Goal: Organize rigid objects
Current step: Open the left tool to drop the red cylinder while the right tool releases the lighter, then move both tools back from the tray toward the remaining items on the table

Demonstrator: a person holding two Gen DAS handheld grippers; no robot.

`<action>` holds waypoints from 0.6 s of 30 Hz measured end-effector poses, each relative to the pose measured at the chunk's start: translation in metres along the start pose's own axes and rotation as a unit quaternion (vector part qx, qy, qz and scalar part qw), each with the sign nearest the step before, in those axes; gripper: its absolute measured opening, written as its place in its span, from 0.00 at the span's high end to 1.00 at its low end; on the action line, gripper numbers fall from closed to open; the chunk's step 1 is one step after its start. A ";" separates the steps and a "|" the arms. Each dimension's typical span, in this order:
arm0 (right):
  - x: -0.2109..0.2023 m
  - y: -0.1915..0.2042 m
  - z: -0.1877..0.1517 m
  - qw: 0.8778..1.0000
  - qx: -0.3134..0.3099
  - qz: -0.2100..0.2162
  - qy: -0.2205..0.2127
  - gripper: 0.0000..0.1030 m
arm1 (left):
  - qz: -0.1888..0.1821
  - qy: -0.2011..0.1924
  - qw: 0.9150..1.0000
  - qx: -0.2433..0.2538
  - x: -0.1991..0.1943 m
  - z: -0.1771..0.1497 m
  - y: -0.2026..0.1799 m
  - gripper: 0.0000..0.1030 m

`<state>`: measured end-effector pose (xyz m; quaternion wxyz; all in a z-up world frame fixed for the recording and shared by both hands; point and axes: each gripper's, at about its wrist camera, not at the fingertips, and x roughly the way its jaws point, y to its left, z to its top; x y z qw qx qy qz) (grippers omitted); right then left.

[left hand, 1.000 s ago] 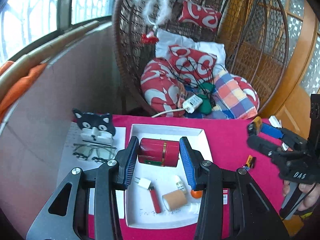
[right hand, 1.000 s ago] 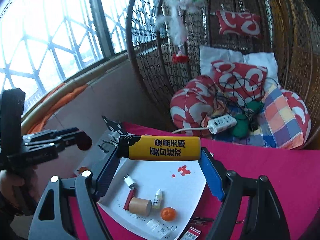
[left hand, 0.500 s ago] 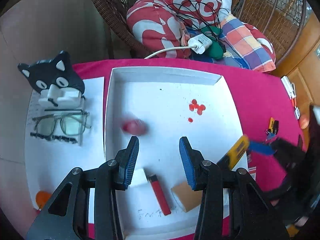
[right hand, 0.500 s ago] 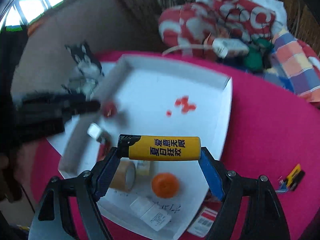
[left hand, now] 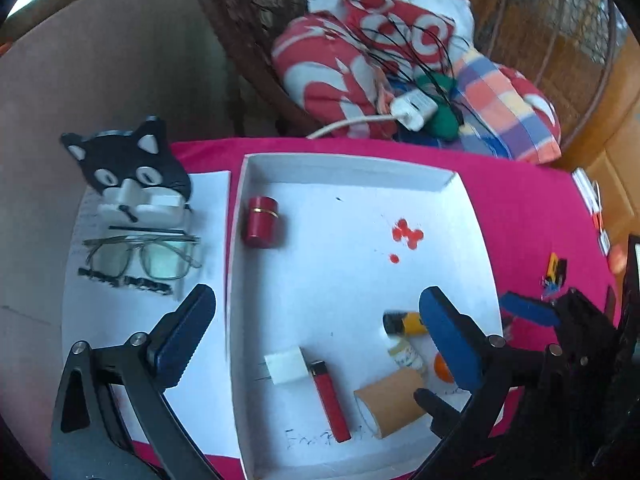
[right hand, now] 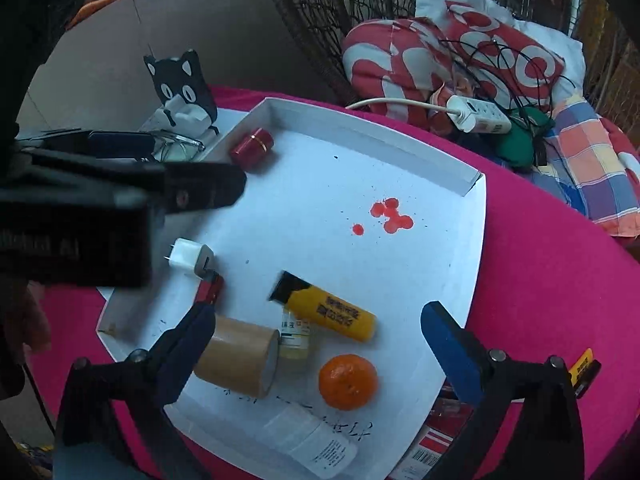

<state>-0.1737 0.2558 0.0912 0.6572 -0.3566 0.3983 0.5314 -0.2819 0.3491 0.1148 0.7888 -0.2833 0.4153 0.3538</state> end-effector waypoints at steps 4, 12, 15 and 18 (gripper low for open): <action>-0.010 -0.002 -0.002 1.000 0.005 0.001 -0.013 0.00 | 0.004 -0.017 1.000 -0.018 -0.012 -0.005 0.000 0.00; -0.039 -0.026 -0.007 0.999 0.016 0.003 -0.040 0.00 | 0.000 -0.040 0.999 -0.031 -0.031 -0.012 -0.023 0.00; -0.051 -0.043 -0.013 0.998 0.028 -0.003 -0.050 0.00 | -0.006 -0.039 0.999 -0.030 -0.032 -0.011 -0.040 0.00; -0.062 -0.069 -0.024 0.997 0.052 -0.015 -0.058 0.00 | -0.018 -0.040 0.999 -0.027 -0.034 -0.012 -0.060 0.00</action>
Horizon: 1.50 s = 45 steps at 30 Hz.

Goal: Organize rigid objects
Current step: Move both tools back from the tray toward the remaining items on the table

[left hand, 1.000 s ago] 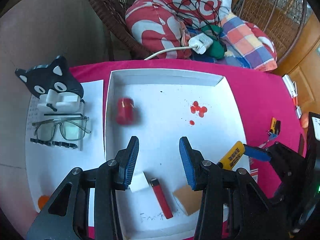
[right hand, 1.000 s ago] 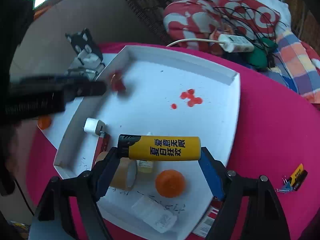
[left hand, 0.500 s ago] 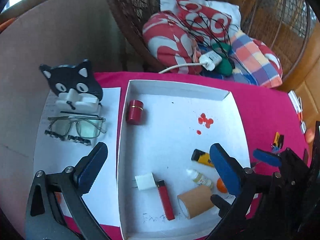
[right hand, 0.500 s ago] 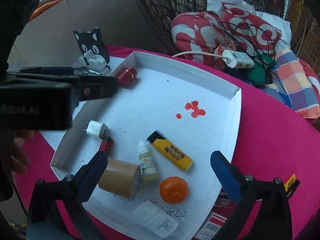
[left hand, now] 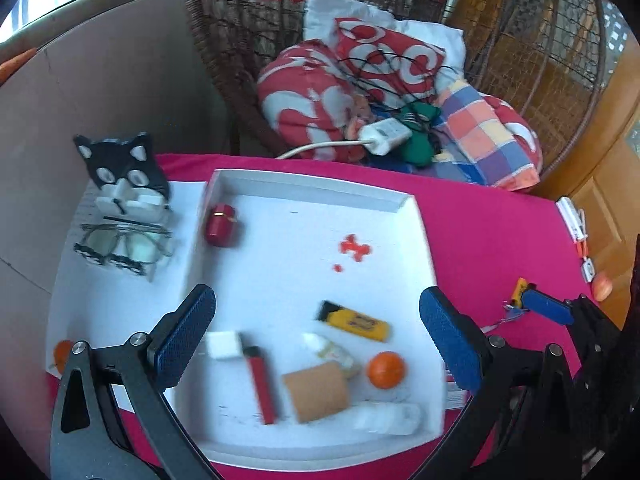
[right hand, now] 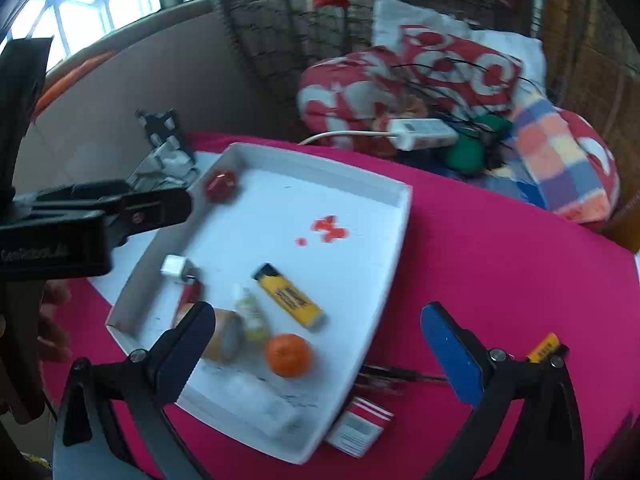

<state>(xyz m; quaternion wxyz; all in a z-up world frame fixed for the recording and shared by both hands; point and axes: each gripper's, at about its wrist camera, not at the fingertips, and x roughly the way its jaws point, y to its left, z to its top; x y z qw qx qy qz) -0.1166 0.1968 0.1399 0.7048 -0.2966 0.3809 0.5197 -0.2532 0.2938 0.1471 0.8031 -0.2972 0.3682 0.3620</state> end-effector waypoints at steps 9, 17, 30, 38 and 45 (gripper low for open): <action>-0.036 -0.096 -0.015 0.996 0.086 -0.024 -0.017 0.00 | -0.042 -0.009 0.999 0.026 -0.005 -0.002 -0.075 0.00; -0.059 -0.185 -0.045 0.985 0.162 -0.062 -0.021 0.00 | -0.044 0.052 0.996 0.059 0.020 -0.025 -0.121 0.00; -0.062 -0.256 -0.089 0.974 0.215 -0.076 0.008 0.00 | -0.059 0.133 0.976 0.164 0.064 -0.081 -0.179 0.12; -0.048 -0.251 -0.088 0.983 0.184 0.006 0.011 0.00 | -0.086 0.135 0.985 0.068 0.036 -0.103 -0.144 0.13; -0.014 -0.121 -0.060 0.990 -0.096 0.102 0.021 0.00 | -0.065 0.103 0.992 -0.029 -0.011 -0.125 -0.098 0.13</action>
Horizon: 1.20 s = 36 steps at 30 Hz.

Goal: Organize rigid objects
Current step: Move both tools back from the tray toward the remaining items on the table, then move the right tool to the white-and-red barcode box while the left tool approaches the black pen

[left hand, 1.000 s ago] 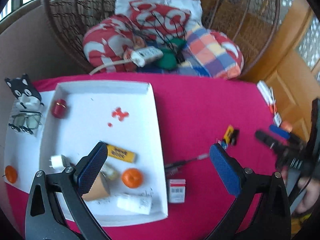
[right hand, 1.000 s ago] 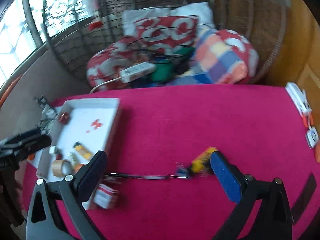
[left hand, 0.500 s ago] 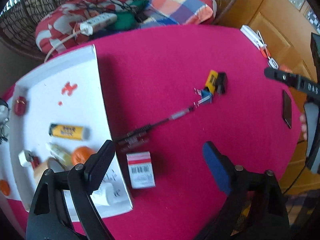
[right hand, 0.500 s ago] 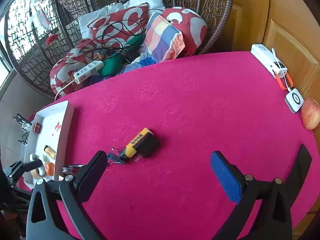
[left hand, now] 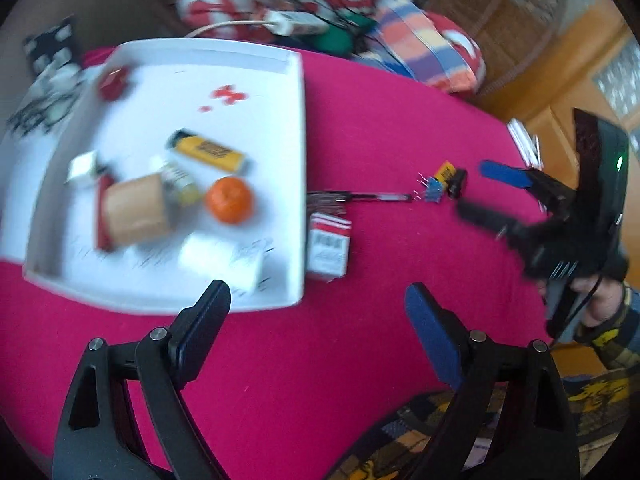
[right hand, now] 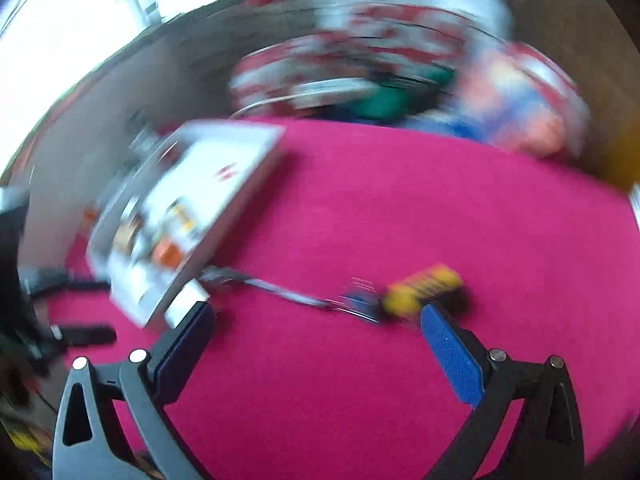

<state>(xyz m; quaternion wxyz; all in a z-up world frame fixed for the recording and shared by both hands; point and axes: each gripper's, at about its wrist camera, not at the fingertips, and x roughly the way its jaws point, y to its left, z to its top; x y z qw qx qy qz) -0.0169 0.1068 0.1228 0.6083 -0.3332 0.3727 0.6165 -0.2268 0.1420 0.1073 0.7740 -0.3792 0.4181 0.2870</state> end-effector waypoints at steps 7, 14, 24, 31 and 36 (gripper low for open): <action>0.065 0.087 0.016 0.964 -0.250 0.067 0.059 0.00 | 0.008 -0.047 0.993 -0.109 -0.047 -0.028 0.048 0.13; 0.115 0.118 0.005 0.918 -0.374 0.061 0.113 0.00 | 0.025 -0.058 0.978 -0.199 -0.061 -0.067 0.079 0.13; 0.137 0.129 -0.002 0.895 -0.402 0.111 0.159 0.22 | 0.043 -0.044 0.972 -0.227 -0.058 -0.083 0.077 0.13; 0.115 0.098 -0.016 0.899 -0.390 0.095 0.173 0.73 | 0.030 -0.035 0.980 -0.195 -0.041 -0.055 0.059 0.13; 0.091 0.031 -0.033 0.928 -0.314 0.071 0.185 0.72 | 0.010 -0.015 0.988 -0.153 -0.017 -0.031 0.037 0.13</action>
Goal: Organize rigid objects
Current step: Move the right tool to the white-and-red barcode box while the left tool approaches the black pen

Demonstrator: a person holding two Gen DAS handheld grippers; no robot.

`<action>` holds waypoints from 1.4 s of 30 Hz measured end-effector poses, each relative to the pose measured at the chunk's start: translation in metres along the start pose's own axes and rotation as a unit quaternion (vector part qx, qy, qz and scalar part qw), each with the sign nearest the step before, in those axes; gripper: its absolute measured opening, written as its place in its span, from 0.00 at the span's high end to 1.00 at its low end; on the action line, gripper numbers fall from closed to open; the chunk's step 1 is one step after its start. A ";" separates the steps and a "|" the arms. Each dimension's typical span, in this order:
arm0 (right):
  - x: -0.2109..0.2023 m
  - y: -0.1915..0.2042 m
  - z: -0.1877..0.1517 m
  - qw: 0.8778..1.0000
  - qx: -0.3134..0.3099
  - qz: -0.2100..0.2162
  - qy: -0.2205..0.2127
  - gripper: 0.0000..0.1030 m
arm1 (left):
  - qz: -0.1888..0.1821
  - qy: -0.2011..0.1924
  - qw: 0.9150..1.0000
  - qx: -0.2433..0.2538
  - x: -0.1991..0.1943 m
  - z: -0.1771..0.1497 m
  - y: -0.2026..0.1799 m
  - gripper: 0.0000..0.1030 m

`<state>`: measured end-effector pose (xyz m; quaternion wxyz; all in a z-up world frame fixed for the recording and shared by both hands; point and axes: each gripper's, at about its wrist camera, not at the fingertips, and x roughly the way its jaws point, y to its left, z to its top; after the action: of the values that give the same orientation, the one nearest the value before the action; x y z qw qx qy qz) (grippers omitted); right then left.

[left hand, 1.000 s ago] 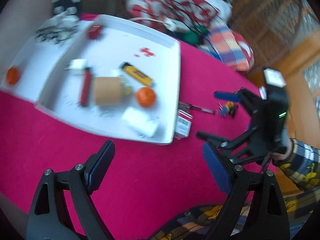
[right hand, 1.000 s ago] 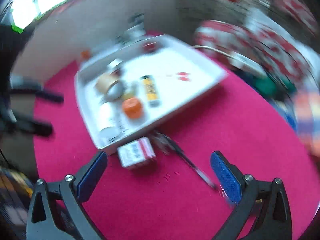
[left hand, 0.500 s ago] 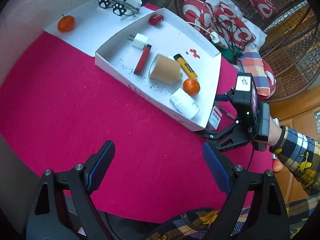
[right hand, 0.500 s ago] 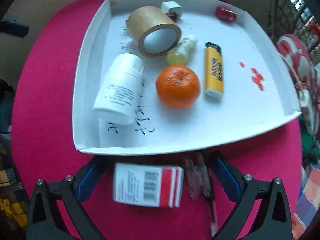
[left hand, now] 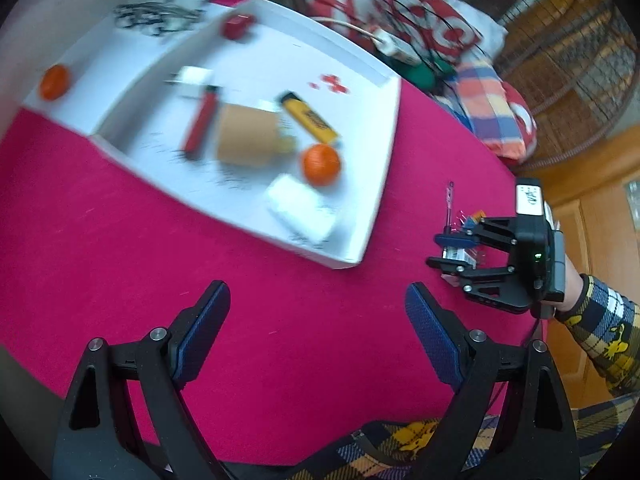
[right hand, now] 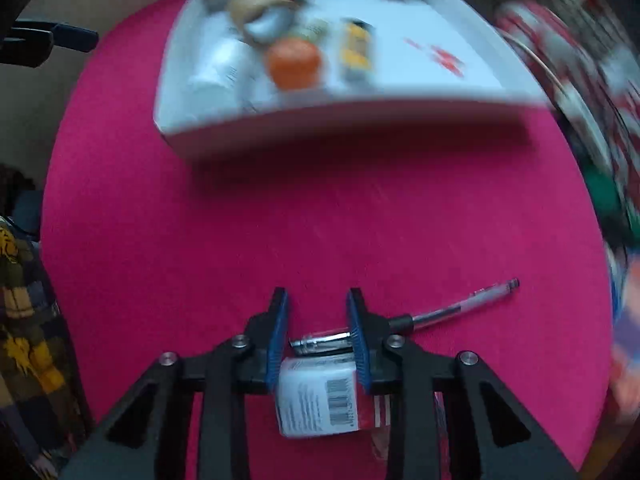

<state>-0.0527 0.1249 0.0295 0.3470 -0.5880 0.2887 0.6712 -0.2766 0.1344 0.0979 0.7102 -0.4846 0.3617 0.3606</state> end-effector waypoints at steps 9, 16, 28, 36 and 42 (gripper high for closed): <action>-0.087 -0.027 -0.065 0.970 0.202 -0.015 -0.135 0.10 | 0.005 0.044 0.990 0.130 0.062 0.038 -0.091 0.12; -0.123 -0.047 -0.126 0.917 0.353 -0.086 -0.165 0.10 | 0.003 0.066 0.980 0.188 0.130 0.061 -0.171 0.00; -0.168 -0.048 -0.237 0.834 0.512 -0.140 -0.150 0.11 | 0.162 0.085 0.962 0.201 0.237 0.101 -0.222 0.00; -0.169 -0.051 -0.232 0.830 0.516 -0.141 -0.160 0.11 | 0.202 0.076 0.932 0.290 0.226 0.061 -0.212 0.00; -0.161 -0.053 -0.213 0.842 0.498 -0.134 -0.160 0.11 | 0.189 0.095 0.949 0.235 0.200 0.059 -0.149 0.06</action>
<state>0.1269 -0.0336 0.1598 0.7209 -0.2533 0.4426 0.4693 -0.0426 0.1823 0.0050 0.6854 -0.2586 0.5868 0.3449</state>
